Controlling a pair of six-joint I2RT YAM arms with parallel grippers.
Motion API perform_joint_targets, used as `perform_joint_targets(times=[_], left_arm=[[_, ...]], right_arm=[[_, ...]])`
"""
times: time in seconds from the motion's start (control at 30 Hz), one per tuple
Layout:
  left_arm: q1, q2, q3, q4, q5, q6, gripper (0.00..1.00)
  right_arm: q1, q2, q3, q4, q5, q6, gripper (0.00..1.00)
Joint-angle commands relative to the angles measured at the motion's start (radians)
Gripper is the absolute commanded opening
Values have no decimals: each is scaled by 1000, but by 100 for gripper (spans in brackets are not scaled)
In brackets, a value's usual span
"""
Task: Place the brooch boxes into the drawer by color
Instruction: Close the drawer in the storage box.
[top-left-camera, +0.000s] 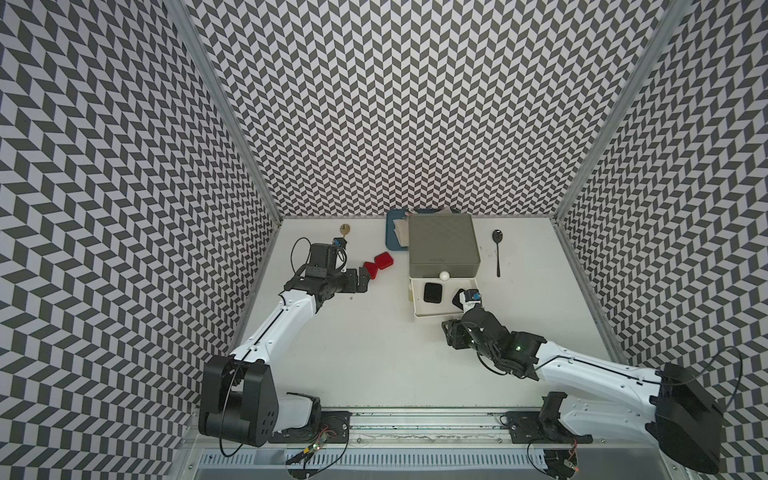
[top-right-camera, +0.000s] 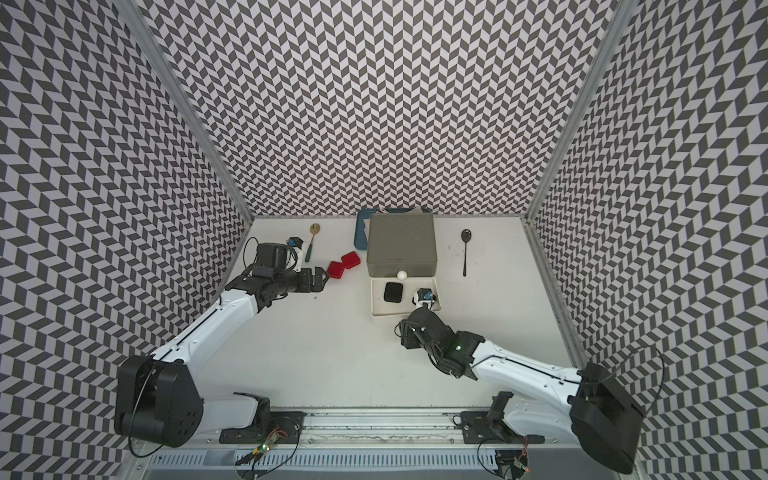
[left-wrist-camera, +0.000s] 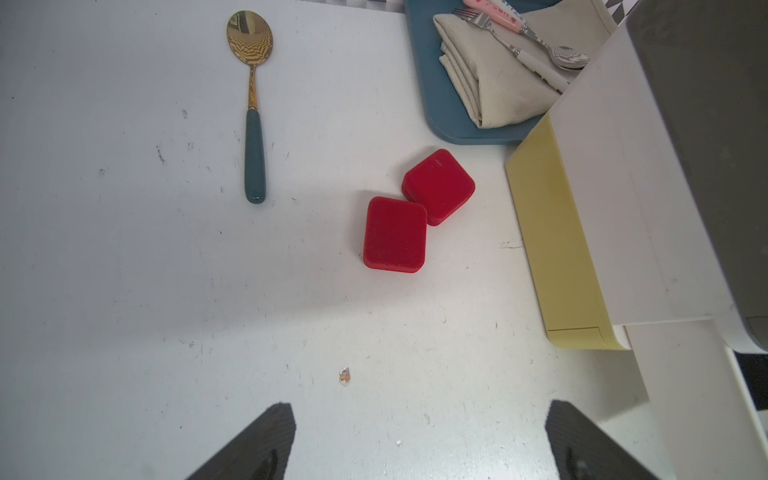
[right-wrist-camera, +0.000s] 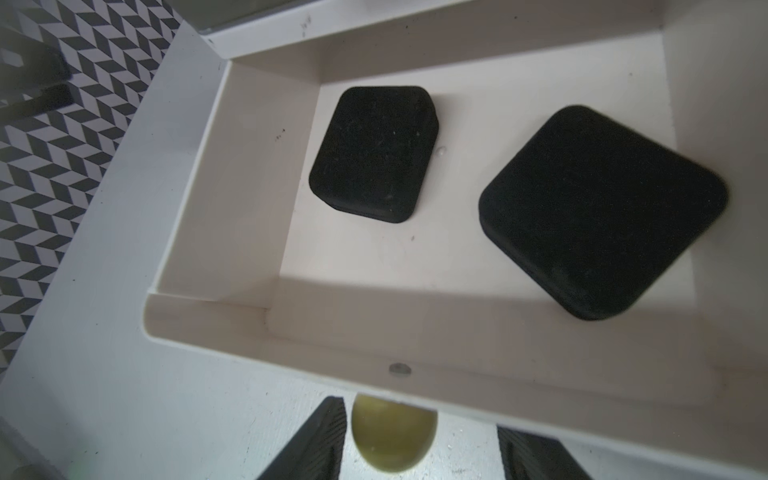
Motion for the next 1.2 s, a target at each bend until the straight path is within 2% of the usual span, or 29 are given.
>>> perform_joint_targets(times=[0.0, 0.5, 0.87, 1.17], left_arm=[[8, 2, -15, 18, 15, 11, 100], [22, 11, -32, 26, 27, 15, 100], [33, 22, -34, 24, 30, 24, 100], [38, 26, -34, 22, 30, 26, 100]], right_arm=[[-34, 38, 46, 135, 25, -53, 62], [-106, 223, 166, 225, 0, -124, 56], [-126, 271, 137, 373, 34, -200, 55], [-129, 292, 71, 497, 52, -209, 54]])
